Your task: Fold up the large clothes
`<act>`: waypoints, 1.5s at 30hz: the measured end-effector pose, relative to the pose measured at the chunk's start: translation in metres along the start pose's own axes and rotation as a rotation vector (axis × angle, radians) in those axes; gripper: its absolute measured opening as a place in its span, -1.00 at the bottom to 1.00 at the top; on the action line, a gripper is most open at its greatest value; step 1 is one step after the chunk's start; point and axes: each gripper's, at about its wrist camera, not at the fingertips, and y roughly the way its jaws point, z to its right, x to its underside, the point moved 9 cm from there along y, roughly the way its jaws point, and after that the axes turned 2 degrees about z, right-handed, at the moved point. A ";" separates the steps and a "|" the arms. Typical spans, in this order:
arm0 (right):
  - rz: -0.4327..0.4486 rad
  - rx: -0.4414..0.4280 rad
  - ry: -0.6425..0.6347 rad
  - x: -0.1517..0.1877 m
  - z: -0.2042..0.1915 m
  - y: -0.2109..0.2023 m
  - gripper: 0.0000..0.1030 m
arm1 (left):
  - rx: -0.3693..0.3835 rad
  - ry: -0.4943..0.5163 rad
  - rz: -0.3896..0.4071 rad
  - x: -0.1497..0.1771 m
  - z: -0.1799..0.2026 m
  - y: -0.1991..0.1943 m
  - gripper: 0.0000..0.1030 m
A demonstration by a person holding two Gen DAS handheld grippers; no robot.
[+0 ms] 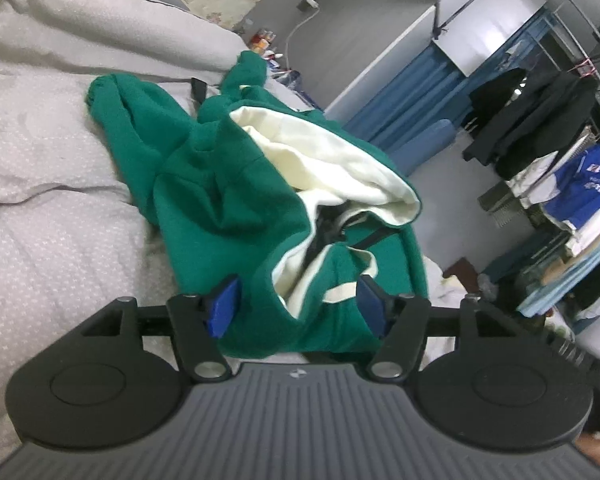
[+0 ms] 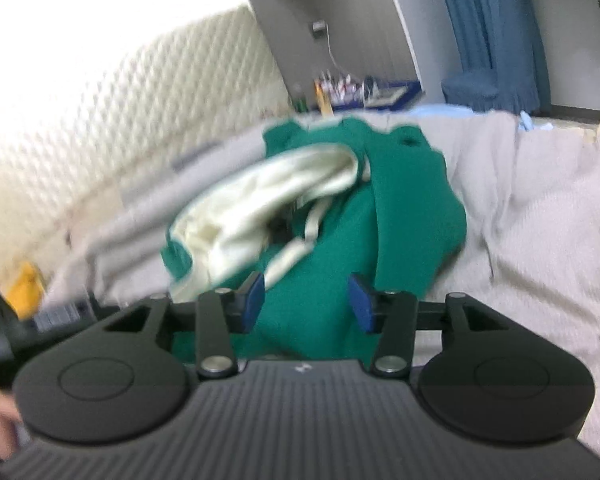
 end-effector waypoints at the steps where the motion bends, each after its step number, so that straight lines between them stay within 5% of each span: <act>1: 0.015 0.005 -0.010 -0.009 0.002 0.006 -0.03 | 0.000 -0.011 -0.004 0.000 -0.002 0.003 0.34; 13: 0.045 0.056 -0.134 -0.067 0.025 0.135 0.03 | -0.054 -0.094 -0.026 0.000 -0.028 0.043 0.34; 15: 0.041 0.050 -0.156 -0.065 0.022 0.146 -0.49 | -0.052 -0.109 -0.025 -0.001 -0.031 0.046 0.34; 17: 0.033 0.044 -0.207 -0.060 0.016 0.147 -0.83 | -0.059 -0.109 -0.024 -0.001 -0.034 0.049 0.34; 26: -0.012 -0.252 -0.194 -0.039 -0.042 0.114 -0.84 | -0.082 -0.238 0.045 -0.016 -0.062 0.045 0.33; 33: -0.164 -0.231 -0.243 0.007 -0.055 0.110 -0.84 | -0.126 -0.311 0.130 -0.035 -0.083 0.026 0.33; 45: -0.238 -0.288 -0.373 0.038 -0.089 0.093 -0.84 | 0.140 -0.345 0.106 -0.040 -0.051 0.032 0.50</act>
